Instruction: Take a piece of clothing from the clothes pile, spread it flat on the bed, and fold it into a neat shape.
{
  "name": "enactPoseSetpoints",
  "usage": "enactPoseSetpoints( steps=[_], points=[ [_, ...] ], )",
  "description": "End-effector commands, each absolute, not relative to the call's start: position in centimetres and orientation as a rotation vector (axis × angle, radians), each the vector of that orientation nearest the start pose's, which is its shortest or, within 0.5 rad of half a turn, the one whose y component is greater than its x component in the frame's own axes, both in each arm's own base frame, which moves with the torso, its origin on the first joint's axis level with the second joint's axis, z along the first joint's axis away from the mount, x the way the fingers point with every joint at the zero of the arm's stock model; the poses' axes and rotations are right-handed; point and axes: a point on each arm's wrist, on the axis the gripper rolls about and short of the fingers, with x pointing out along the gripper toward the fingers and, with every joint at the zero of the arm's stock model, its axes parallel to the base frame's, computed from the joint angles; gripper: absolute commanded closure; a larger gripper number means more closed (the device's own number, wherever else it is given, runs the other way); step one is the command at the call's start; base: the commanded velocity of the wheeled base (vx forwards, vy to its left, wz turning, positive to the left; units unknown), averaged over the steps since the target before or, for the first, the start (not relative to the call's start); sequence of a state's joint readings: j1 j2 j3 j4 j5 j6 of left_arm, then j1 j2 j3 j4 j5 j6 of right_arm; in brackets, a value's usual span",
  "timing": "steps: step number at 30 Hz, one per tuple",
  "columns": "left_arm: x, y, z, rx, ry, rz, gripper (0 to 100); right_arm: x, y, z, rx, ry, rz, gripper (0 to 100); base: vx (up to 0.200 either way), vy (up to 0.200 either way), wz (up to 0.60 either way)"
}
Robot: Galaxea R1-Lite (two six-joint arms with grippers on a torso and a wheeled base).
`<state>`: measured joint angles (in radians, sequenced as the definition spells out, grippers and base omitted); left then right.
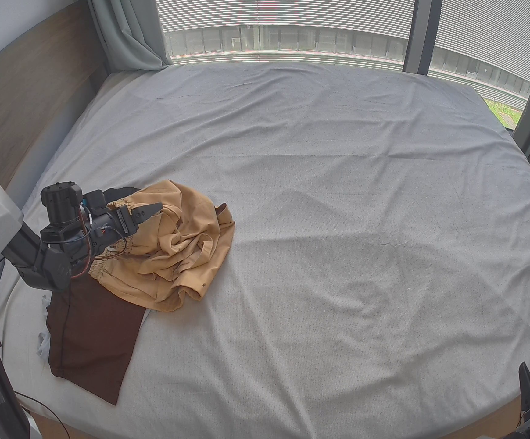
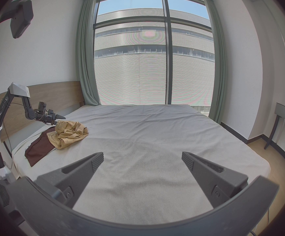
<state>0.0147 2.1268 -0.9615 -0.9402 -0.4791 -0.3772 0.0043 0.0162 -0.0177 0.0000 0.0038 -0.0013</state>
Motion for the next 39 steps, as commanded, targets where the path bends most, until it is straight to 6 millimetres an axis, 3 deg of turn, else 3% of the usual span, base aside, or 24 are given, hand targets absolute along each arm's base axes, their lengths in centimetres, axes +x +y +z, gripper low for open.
enactPoseSetpoints(
  steps=[1,3,4,12,22,29,39],
  points=[
    [39.7,-0.4,9.8,-0.438,0.313,-0.412,0,-2.3,0.0,7.6,-0.002,-0.002,0.009,0,0.0,0.0,0.0],
    [39.7,-0.4,9.7,-0.457,0.317,-0.409,0,-2.3,0.0,7.6,-0.002,-0.002,0.009,0,0.0,0.0,0.0],
    [39.7,-0.4,9.8,-0.461,0.315,-0.409,100,-2.3,0.0,7.6,-0.002,-0.002,0.009,0,0.0,0.0,0.0],
    [39.8,-0.1,9.2,-0.465,0.31,-0.409,100,-2.3,0.0,7.6,-0.002,-0.002,0.009,0,0.0,0.0,0.0],
    [37.9,0.0,9.2,-0.51,0.288,-0.437,100,-2.3,0.0,7.6,-0.002,-0.002,0.009,0,0.0,0.0,0.0],
    [34.4,-0.4,11.9,-0.658,0.26,-0.458,100,-2.3,0.0,7.6,0.0,-0.002,0.009,0,0.0,0.0,0.0],
    [31.7,-1.0,12.1,-0.72,0.196,-0.521,100,-2.3,0.0,7.6,0.0,-0.002,0.009,0,0.0,0.0,0.0]
  ],
)
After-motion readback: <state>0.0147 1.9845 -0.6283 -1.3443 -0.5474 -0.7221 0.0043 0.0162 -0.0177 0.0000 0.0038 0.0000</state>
